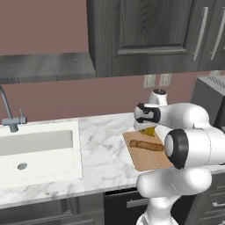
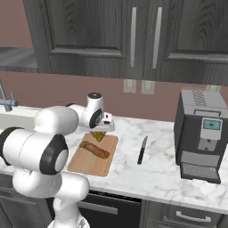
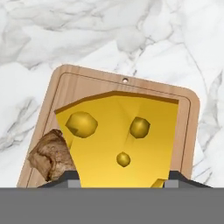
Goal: Retrieve the sausage and cheese from the fridge and place them on the cutting board on the counter.
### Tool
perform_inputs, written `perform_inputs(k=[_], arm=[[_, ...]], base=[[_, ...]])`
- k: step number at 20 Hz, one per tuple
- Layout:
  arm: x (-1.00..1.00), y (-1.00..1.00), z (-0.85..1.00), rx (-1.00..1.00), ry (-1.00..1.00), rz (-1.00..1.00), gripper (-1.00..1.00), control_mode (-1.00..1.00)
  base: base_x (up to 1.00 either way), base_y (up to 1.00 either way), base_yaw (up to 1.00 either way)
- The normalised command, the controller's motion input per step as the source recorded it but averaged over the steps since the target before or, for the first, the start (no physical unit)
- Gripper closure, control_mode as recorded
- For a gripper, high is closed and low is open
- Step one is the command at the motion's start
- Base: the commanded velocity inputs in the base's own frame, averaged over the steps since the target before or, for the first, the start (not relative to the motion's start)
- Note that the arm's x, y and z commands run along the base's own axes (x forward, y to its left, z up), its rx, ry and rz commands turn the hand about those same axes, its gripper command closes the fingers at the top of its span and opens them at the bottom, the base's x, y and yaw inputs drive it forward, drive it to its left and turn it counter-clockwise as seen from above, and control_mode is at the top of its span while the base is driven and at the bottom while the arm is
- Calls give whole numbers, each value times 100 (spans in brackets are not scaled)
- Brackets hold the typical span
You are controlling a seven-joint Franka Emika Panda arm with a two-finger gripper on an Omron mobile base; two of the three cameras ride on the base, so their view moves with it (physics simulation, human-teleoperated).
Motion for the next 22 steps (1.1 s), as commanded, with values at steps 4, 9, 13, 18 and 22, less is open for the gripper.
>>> perform_inputs(k=[4,9,13,18,22], arm=[[12,-27,-41,0,0,0,100,-100],[26,-22,-37,0,0,1,100,-100],[11,-3,-32,0,0,2,100,-100],[0,0,-27,0,0,0,-100,-100],[0,0,-6,0,-4,0,-100,-100]], base=[[0,0,0],[0,0,0],[0,0,0],[0,0,0],[0,0,0]])
